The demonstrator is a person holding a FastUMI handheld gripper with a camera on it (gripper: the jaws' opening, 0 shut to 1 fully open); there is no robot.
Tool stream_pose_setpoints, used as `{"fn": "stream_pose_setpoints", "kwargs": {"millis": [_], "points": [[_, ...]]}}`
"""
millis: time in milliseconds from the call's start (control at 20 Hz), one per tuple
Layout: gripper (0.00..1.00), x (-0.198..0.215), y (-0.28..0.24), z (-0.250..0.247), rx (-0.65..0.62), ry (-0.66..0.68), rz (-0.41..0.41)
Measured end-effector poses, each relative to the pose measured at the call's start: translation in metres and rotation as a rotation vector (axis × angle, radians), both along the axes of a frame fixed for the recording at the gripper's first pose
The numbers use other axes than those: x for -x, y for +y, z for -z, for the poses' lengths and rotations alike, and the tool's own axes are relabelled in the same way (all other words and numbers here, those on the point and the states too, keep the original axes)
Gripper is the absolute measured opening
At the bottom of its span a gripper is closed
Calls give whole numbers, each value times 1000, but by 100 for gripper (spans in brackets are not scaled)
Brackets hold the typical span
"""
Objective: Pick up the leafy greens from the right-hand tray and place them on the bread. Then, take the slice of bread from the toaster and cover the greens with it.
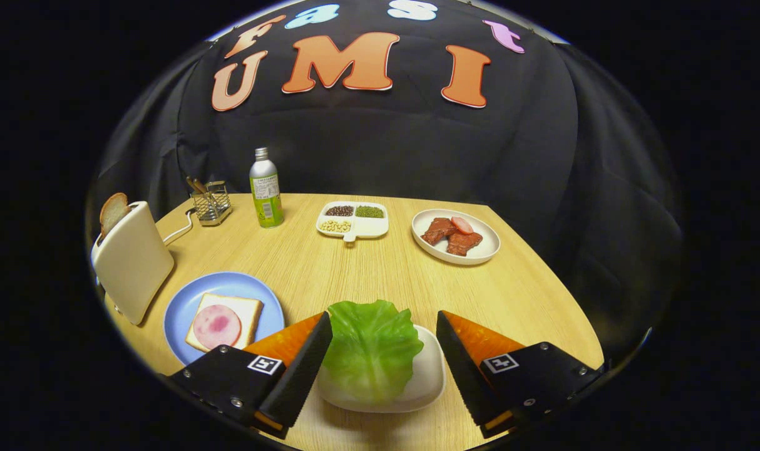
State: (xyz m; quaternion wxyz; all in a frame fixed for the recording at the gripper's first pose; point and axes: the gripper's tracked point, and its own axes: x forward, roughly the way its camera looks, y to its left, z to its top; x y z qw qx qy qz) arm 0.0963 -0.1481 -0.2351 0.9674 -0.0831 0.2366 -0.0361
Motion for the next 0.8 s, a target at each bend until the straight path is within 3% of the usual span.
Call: {"fn": "stream_pose_setpoints", "kwargs": {"millis": [800], "points": [[99, -1, 2, 65, -35, 176, -70]]}}
